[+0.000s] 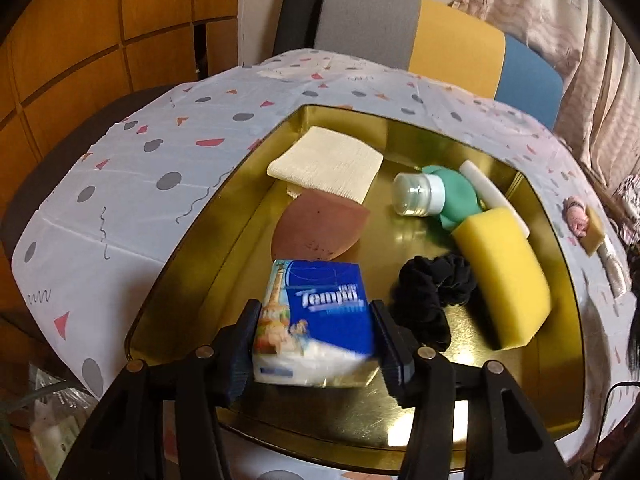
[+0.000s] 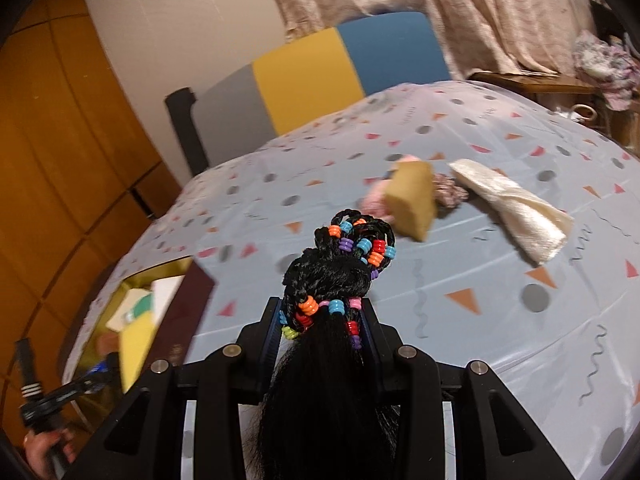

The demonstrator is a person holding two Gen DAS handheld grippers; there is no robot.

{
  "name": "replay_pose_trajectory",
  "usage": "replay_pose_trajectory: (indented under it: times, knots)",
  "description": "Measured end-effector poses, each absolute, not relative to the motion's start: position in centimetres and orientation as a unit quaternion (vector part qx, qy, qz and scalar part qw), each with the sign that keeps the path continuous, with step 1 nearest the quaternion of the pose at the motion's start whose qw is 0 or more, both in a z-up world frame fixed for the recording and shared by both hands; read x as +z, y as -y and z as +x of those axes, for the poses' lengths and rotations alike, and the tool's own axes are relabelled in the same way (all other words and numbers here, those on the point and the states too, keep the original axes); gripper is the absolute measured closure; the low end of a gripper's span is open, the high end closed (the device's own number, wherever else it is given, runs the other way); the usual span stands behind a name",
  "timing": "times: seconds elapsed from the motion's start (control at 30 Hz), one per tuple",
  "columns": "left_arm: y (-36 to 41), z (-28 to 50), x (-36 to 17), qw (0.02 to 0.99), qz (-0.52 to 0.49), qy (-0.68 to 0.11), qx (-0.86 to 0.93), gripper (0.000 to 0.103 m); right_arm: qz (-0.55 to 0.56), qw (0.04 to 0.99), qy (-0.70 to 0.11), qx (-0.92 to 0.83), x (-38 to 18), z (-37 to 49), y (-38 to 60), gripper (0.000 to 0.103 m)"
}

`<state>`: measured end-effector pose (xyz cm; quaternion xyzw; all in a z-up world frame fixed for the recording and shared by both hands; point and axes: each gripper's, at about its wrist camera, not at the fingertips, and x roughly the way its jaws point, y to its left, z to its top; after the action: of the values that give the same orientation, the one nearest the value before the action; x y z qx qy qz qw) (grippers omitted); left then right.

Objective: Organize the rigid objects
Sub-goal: 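Carry the beaded hair tie and Tempo tissue pack over the gold tray with both tools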

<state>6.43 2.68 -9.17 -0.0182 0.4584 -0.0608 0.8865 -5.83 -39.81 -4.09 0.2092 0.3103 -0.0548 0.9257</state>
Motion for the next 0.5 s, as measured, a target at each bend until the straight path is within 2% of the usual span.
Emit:
replay_pose_trajectory:
  times: [0.03,0.1,0.17,0.5]
  knots:
    - [-2.6,6.4,-9.1,0.885,-0.018,-0.46,-0.064,0.045,0.206,0.927,-0.309,-0.046,-3.8,-5.9,39.1,0.066]
    - [-2.9,6.3,-8.8,0.888,-0.032,-0.452,-0.074,0.033,0.2,0.929,-0.31,-0.027,-3.1,-5.8,37.7,0.066]
    - [-3.5,5.8,-8.2,0.896,-0.051,-0.435,-0.076,0.029,0.197,0.93,-0.312,-0.004,-2.5,-5.7,36.2,0.066]
    - [-7.6,3.8,-4.7,0.911,-0.155,-0.372,-0.083,0.029,0.148,0.911,-0.358,0.139,-1.2,-3.2,26.5,0.066]
